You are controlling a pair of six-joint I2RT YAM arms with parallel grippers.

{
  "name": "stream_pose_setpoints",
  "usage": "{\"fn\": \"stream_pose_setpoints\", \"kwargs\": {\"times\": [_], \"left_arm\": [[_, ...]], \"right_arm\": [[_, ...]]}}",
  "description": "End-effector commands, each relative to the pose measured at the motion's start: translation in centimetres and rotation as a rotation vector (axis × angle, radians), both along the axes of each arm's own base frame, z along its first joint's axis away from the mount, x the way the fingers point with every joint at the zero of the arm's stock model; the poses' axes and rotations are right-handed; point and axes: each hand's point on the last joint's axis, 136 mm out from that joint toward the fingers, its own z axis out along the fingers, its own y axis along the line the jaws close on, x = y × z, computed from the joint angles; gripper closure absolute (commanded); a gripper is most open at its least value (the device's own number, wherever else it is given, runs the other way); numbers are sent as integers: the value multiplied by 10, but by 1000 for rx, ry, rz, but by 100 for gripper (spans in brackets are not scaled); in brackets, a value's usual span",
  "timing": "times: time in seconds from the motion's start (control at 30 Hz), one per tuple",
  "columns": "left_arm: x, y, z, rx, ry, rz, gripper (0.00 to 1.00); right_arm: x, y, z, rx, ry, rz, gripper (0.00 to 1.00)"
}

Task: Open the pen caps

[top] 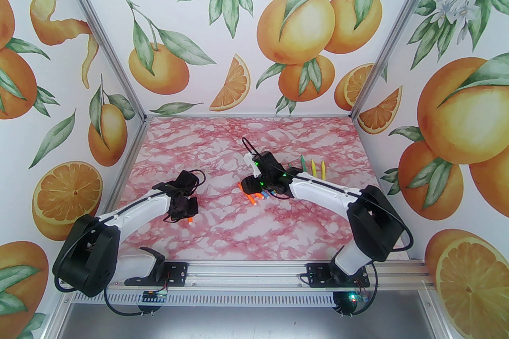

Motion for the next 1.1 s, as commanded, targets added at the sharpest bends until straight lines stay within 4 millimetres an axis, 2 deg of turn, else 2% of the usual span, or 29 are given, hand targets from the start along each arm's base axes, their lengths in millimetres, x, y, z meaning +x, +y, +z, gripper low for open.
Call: {"fn": "stream_pose_setpoints", "kwargs": {"times": [0.0,0.13,0.23,0.47,0.6,0.7,0.8,0.93,1.07], "left_arm": [[17,-17,38,-82,-92,-24,100],[35,-51,59,-226,-152,-103,100],[49,-76,63,-288,-166,-154,100],[78,-126,46,-307,-141,-233,100],[82,-151,24,-309,-93,-260,100],[77,-161,6,-307,-56,-261,99],[72,-162,-4,-303,-41,-249,98],[65,-157,-11,-293,-29,-231,85],[62,-155,-8,-298,-36,-229,74]], "right_arm": [[3,-9,9,12,-29,-29,46],[4,-19,9,9,-35,-56,46],[4,-26,11,8,-37,-73,46],[-2,-39,13,-28,-39,-101,46],[-5,-47,15,-39,-47,-121,46],[-7,-54,17,-55,-56,-137,46],[-9,-58,19,-60,-62,-147,46],[-12,-62,18,-64,-57,-154,46],[-12,-61,15,-59,-41,-167,46]]}}
